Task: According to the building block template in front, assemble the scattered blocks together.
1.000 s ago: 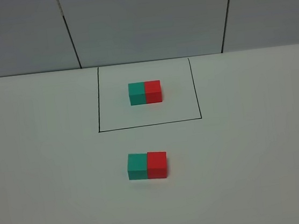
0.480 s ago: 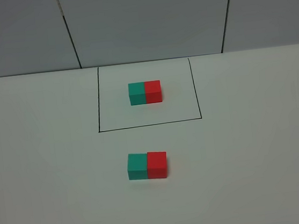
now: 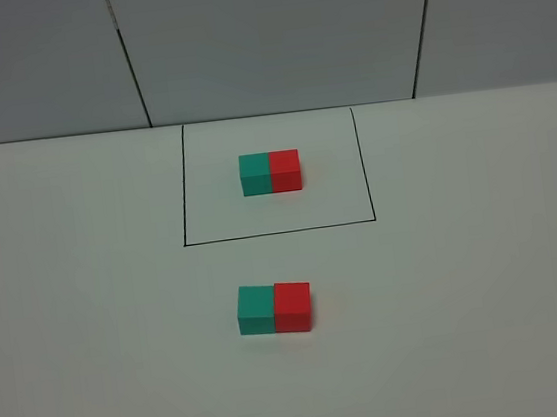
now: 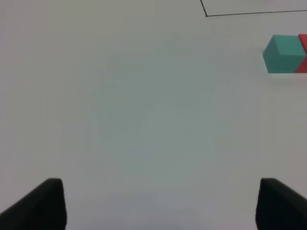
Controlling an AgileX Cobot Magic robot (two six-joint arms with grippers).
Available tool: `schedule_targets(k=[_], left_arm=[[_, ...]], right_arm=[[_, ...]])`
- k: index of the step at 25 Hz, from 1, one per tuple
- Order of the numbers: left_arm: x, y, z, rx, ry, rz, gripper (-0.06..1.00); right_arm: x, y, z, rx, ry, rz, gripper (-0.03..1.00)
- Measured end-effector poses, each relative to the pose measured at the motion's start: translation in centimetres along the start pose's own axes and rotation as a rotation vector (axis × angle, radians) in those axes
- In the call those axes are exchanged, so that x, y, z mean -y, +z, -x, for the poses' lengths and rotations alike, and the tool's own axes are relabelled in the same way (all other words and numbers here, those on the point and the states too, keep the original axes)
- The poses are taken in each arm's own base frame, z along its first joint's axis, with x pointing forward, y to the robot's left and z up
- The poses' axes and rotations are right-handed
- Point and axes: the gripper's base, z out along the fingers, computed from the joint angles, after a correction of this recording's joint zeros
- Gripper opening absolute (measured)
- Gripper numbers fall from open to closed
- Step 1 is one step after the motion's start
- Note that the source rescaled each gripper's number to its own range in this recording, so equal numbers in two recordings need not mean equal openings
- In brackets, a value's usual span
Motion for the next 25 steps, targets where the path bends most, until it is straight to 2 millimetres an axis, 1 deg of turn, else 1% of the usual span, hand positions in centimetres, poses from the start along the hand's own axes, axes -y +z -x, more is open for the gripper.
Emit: schedule_targets(k=[25], left_arm=[[0.00,0.00,0.00,0.000,0.000,0.000,0.80]], right_arm=[[0.00,0.00,0.00,0.000,0.000,0.000,0.51]])
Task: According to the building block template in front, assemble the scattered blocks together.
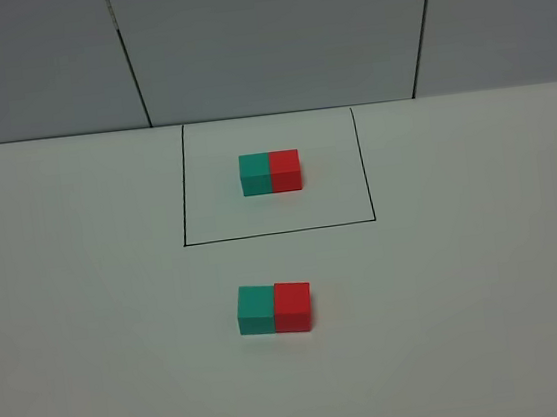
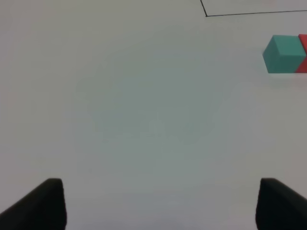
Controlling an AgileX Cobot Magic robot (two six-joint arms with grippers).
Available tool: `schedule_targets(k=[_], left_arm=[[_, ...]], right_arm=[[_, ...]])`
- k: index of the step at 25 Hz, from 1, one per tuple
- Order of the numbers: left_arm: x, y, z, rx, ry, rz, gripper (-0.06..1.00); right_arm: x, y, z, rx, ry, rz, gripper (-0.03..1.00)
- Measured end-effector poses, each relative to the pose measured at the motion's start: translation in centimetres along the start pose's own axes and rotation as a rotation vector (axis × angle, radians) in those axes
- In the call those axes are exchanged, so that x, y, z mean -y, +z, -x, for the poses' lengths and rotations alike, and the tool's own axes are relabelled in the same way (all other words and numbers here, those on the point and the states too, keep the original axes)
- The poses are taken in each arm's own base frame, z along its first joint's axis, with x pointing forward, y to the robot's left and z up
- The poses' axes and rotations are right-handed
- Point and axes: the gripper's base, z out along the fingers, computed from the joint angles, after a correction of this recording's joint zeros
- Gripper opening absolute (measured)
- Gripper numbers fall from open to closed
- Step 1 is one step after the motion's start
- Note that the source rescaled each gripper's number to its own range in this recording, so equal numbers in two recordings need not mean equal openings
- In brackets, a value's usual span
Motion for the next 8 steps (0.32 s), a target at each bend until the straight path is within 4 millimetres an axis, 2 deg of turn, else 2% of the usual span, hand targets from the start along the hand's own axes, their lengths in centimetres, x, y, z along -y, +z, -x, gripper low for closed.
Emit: schedule_targets(k=[8], left_arm=[[0.00,0.00,0.00,0.000,-0.001,0.000,0.80]], right_arm=[[0.00,0.00,0.00,0.000,0.000,0.000,0.51]])
